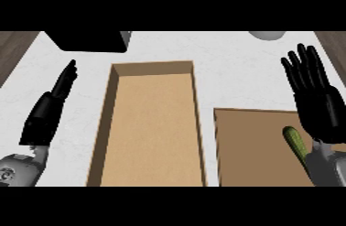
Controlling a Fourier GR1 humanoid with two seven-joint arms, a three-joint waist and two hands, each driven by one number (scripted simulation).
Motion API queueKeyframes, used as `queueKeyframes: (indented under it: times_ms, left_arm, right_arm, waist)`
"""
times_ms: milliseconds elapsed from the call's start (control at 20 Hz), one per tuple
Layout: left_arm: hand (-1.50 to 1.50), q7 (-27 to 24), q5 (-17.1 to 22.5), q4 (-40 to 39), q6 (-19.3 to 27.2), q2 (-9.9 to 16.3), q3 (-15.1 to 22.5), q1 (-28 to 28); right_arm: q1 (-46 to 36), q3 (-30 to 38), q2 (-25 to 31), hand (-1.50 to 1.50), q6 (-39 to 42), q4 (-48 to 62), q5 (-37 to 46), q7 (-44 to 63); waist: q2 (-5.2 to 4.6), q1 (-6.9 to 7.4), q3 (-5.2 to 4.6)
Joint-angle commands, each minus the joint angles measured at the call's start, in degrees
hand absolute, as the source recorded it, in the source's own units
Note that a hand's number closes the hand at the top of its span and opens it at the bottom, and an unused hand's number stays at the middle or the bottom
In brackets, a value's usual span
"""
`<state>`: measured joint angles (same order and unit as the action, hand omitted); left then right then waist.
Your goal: Pick the squash from the tray and place it in the cardboard box
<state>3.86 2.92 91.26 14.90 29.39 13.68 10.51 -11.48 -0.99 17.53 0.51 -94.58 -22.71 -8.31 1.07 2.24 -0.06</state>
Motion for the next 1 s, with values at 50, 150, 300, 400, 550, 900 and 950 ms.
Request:
queueKeyframes:
  times_ms: [50,150,300,400,550,900,950]
  left_arm:
    - [0.00,0.8,-3.4,0.0,3.2,-3.3,-0.2,-3.8]
    - [0.00,0.0,-0.8,-1.3,1.6,-2.0,-2.8,-6.3]
    - [0.00,1.6,-0.2,-3.4,1.9,-1.8,-2.8,-7.3]
    - [0.00,0.9,2.1,-3.7,0.8,-3.0,-3.5,-8.4]
    - [0.00,2.8,2.5,-0.1,0.0,-2.1,-4.1,-10.8]
    - [0.00,0.5,-0.8,-3.2,1.2,-5.9,-2.4,-10.8]
    - [0.00,2.2,-1.3,-2.5,1.7,-5.4,-2.6,-8.3]
  right_arm:
    - [-4.3,3.9,3.9,-1.50,9.7,4.7,-4.5,-0.9]
    - [-5.0,4.6,5.2,-1.50,15.3,7.0,-6.7,-3.5]
    - [-0.9,5.0,22.0,-1.50,10.6,5.1,14.0,-0.3]
    - [3.4,6.2,11.3,1.50,2.3,12.2,12.0,-3.0]
    - [8.0,10.0,6.8,-1.50,7.3,16.8,4.9,-12.3]
    - [5.7,8.5,20.6,-1.50,17.7,23.1,16.3,-20.7]
    - [4.4,8.4,24.7,-1.50,17.4,24.4,19.9,-21.3]
  waist:
    - [-1.11,-1.80,0.09]
    - [-1.18,-1.51,0.09]
    - [-1.44,-3.55,-1.61]
    - [-1.58,-1.82,0.05]
    - [-1.07,-1.95,0.17]
    - [-1.14,-2.14,0.09]
    - [-1.31,-1.98,0.14]
